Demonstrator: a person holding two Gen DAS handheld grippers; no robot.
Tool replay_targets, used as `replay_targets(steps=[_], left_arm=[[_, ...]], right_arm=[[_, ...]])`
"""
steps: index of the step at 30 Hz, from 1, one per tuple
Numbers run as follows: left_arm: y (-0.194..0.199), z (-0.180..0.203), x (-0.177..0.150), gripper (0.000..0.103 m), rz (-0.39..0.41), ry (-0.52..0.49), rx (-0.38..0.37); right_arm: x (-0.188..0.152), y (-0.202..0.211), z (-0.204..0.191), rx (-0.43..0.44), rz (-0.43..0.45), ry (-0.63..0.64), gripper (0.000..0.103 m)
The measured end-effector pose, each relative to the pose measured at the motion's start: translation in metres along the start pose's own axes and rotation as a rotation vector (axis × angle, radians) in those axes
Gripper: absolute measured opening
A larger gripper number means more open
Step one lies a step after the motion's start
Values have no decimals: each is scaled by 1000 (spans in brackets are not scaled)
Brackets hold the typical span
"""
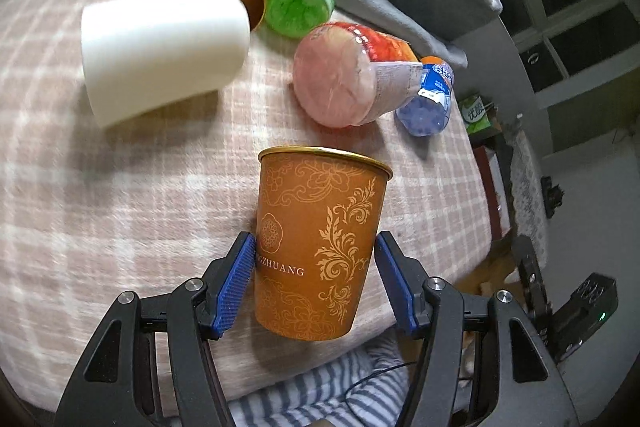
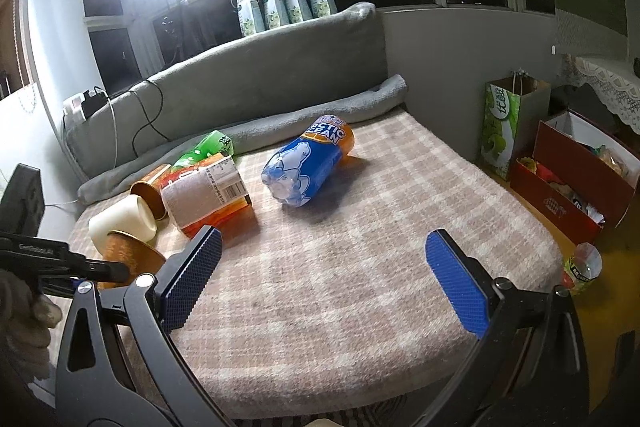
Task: Flip cup upright
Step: 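Lift the copper cup with the left tool and rotate it rim-up, then lower the copper cup upright onto the bed and open the left tool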
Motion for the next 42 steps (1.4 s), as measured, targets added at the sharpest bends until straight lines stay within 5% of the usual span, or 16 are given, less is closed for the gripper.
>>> replay_targets(steps=[17,29,42], left_arm=[[9,-17,3,70,64,6,48],[63,-15,-20,70,289,-128,179],[99,-36,-52,70,471,-110,229]], right_arm=[[0,-2,-21,33,-15,54,103],[7,-25,-58,156,-95,114,103],[5,-58,-113,332,-225,106,103]])
Point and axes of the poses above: each gripper's, at about its wrist camera, not at the fingertips, and y roughly against the way its jaws point, z to its right, x to its top, the point moved 6 cm from there along -y, roughly the way its jaws point, and after that the axes turned 7 degrees about y, right-handed, at the moved point
